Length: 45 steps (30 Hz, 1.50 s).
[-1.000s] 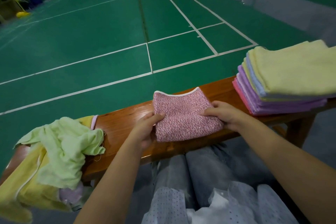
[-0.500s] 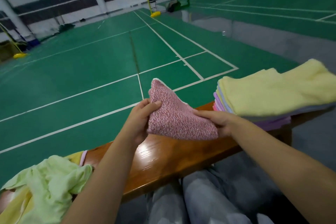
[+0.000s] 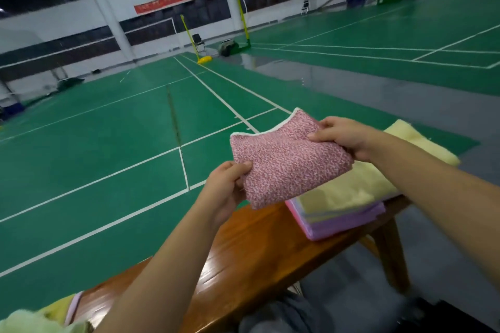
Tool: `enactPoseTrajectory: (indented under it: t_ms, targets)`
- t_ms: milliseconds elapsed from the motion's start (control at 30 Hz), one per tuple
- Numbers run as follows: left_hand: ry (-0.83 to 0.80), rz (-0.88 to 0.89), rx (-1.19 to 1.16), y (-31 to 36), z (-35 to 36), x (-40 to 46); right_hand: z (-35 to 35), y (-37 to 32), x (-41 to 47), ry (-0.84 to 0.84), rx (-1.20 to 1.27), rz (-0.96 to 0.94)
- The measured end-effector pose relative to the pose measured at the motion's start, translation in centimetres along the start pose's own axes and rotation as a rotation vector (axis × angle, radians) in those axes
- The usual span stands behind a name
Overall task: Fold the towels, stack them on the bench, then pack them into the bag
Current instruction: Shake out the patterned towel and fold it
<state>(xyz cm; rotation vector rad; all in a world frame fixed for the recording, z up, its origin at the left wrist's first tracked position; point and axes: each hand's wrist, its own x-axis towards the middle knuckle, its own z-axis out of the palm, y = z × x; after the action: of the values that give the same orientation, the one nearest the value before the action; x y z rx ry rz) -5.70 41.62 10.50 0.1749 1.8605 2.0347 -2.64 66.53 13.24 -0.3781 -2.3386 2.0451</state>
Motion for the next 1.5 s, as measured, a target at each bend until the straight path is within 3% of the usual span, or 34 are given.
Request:
enactPoseTrajectory:
  t_ms: [433,767,1033,1167,1333,1400,1500]
  targets:
    - [-0.094,-0.147,0.131,-0.4,17.1,8.2,-16.7,3.5,3.2,0.253,-0.153,0.042]
    - [-0.152,0.07,0.621,-1.8,23.1,14.1,-23.1,9.3,7.1,0.302,-0.108,0.131]
    - [-0.237,0.169,0.951,-2.5,23.6,15.6,-24.5,11.5,9.5,0.367,-0.516,0.202]
    - [-0.303,0.263,1.031,-3.1,22.7,14.7,-24.4,11.0,9.2,0.435,-0.583,0.17]
    - [-0.301,0.337,0.964,-2.8,21.6,12.8,-21.9,9.7,7.6,0.566,-0.795,0.109]
    - [-0.232,0.313,0.803,-2.4,20.0,11.4,-18.6,7.8,6.1,0.602,-0.718,-0.043]
    - [-0.087,0.241,0.527,-2.7,15.6,7.8,-11.0,4.8,2.5,0.456,-0.539,-0.28]
